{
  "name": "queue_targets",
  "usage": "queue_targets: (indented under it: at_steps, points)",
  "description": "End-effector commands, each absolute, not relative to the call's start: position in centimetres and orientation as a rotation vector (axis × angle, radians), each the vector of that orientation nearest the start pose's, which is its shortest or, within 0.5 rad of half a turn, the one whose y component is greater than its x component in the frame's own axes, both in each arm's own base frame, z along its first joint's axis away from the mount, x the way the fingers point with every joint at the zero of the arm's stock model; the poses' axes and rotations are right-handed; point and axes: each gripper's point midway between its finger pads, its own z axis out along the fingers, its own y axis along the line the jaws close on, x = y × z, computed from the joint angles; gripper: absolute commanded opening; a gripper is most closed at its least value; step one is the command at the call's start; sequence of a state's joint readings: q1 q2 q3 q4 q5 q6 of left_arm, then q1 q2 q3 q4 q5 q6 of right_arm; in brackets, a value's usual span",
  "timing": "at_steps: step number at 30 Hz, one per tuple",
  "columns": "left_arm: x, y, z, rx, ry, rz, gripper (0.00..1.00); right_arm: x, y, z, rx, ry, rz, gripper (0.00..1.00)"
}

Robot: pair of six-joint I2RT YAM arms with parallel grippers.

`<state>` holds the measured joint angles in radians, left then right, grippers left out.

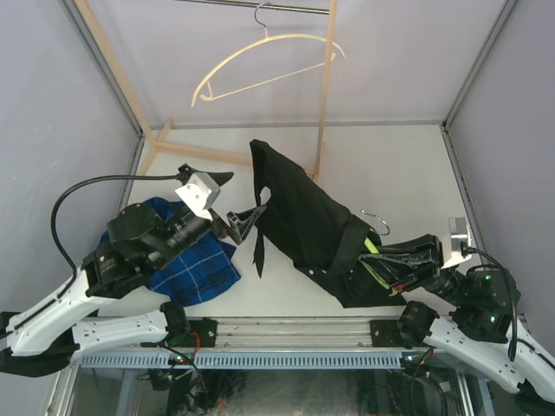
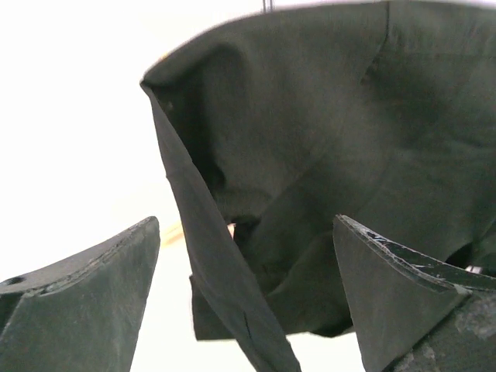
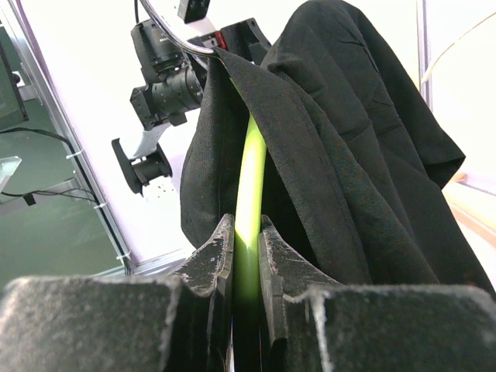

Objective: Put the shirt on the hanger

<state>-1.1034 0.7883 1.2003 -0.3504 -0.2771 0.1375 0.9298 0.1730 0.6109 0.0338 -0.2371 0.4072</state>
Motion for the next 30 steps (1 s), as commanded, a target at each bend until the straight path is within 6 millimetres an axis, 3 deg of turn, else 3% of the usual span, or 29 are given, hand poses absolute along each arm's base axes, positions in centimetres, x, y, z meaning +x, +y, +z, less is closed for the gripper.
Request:
queue_targets:
  at_steps: [1, 6, 10, 16, 20, 24, 30]
  points:
    - [16.3, -22.3, 47.0, 0.615, 1.235, -0.684, 0.93, 5.5, 17.0, 42.5, -0.485, 0.984, 1.361, 0.00]
    - [14.0, -23.8, 47.6, 0.813, 1.162, -0.728, 0.87, 6.4, 17.2, 41.9, -0.451, 1.029, 1.345, 0.00]
    - [12.8, -23.9, 47.0, 0.919, 1.143, -0.731, 0.87, 7.3, 17.7, 41.2, -0.432, 1.071, 1.332, 0.00]
    - [13.3, -25.5, 46.1, 0.809, 1.225, -0.850, 0.90, 10.7, 17.9, 40.1, -0.274, 1.141, 1.264, 0.00]
    - [13.5, -26.6, 45.1, 0.787, 1.238, -0.895, 0.91, 11.9, 19.3, 39.7, -0.259, 1.145, 1.267, 0.00]
    - [13.1, -25.7, 45.1, 0.916, 1.177, -0.783, 0.92, 10.9, 21.0, 39.1, -0.412, 1.127, 1.270, 0.00]
    - [11.9, -24.8, 44.4, 1.083, 1.138, -0.710, 0.91, 10.0, 21.7, 38.0, -0.501, 1.142, 1.282, 0.00]
